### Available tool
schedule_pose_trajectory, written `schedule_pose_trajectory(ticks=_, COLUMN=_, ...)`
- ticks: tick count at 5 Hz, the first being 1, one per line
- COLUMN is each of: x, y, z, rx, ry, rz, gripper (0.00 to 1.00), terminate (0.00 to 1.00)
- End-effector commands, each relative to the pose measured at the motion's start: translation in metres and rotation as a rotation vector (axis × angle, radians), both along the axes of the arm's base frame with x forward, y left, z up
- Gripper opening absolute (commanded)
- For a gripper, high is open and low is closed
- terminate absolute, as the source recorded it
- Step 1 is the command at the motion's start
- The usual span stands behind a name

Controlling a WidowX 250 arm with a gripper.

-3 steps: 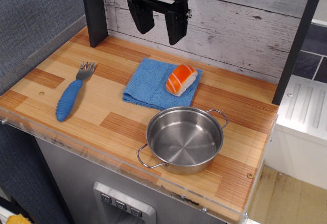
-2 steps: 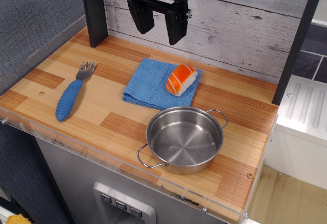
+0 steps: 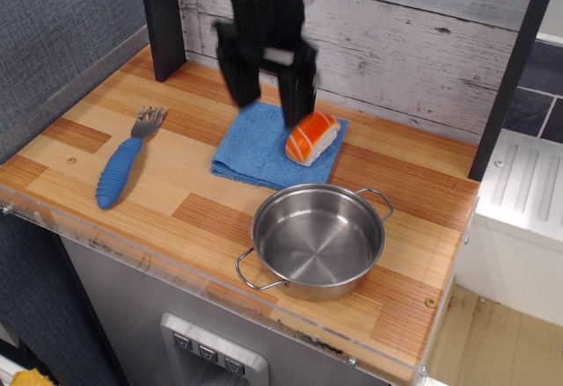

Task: Pick up the pot and place it to the left of the blue cloth

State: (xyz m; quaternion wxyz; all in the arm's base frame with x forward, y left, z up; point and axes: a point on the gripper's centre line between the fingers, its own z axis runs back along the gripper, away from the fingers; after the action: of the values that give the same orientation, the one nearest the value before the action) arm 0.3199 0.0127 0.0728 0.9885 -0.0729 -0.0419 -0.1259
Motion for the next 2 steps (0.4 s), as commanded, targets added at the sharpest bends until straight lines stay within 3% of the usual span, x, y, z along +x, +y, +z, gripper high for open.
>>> schedule_pose_trajectory(ticks=1, x=-0.036, y=-0.001, z=-0.014, rx=0.040, ry=-0.014, rz=-0.090, gripper=1.00, terminate=0.00)
schedule_pose_trajectory(ticks=2, x=-0.043, y=-0.006, z=-0.028, rx=0.058, ry=0.002, rz=-0.117, gripper=1.00, terminate=0.00)
